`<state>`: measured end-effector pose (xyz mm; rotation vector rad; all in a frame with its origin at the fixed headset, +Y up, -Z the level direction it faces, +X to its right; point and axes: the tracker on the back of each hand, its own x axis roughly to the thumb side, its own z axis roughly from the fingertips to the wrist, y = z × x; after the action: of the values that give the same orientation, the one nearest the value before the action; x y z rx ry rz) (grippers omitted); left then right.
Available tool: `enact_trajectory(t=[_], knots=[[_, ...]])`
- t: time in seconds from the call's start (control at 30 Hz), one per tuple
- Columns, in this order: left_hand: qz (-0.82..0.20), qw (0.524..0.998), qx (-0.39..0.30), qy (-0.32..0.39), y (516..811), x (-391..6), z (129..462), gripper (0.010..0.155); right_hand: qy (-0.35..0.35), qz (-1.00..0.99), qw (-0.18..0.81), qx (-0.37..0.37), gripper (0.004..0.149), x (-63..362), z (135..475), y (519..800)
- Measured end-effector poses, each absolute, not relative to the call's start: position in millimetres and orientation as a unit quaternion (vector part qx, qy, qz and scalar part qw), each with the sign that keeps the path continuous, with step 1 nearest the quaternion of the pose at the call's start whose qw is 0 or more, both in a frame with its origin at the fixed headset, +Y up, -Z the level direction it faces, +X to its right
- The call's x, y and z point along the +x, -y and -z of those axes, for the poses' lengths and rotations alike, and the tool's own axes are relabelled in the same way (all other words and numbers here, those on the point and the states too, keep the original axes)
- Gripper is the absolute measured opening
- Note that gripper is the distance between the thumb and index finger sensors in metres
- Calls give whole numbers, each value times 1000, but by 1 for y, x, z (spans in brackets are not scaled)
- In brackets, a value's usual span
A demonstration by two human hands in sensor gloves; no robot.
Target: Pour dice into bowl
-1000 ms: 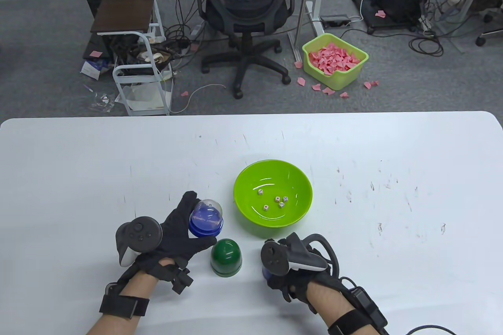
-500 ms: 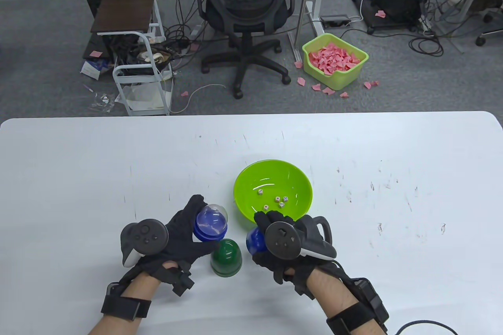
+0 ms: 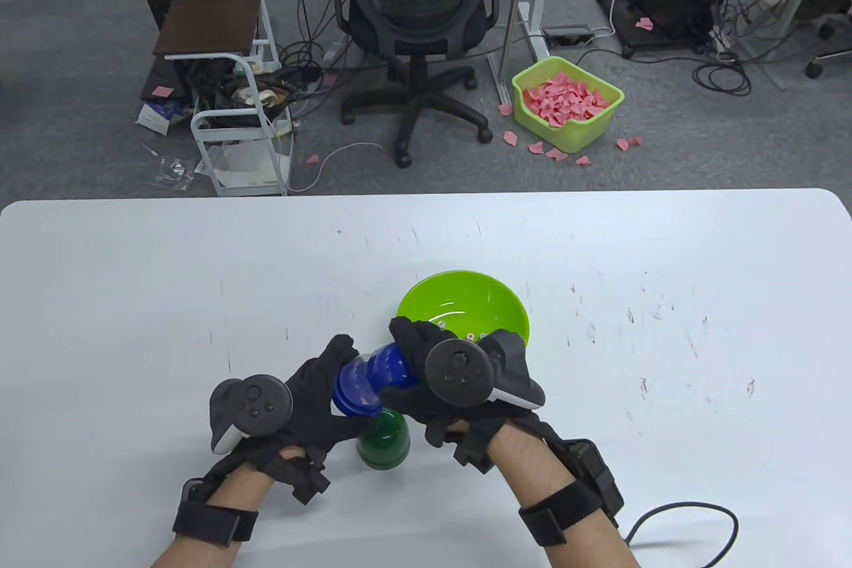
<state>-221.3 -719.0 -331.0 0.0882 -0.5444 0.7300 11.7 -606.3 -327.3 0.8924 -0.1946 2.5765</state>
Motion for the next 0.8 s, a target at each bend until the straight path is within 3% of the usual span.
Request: enact_trajectory(t=[0.43, 0.8], knots=[[-379, 884, 57, 270, 717, -223, 330, 115, 4, -931, 166, 326, 87, -31, 340, 620], [-412, 870, 52, 267, 720, -224, 331, 106, 8, -930, 176, 322, 91, -30, 336, 622]])
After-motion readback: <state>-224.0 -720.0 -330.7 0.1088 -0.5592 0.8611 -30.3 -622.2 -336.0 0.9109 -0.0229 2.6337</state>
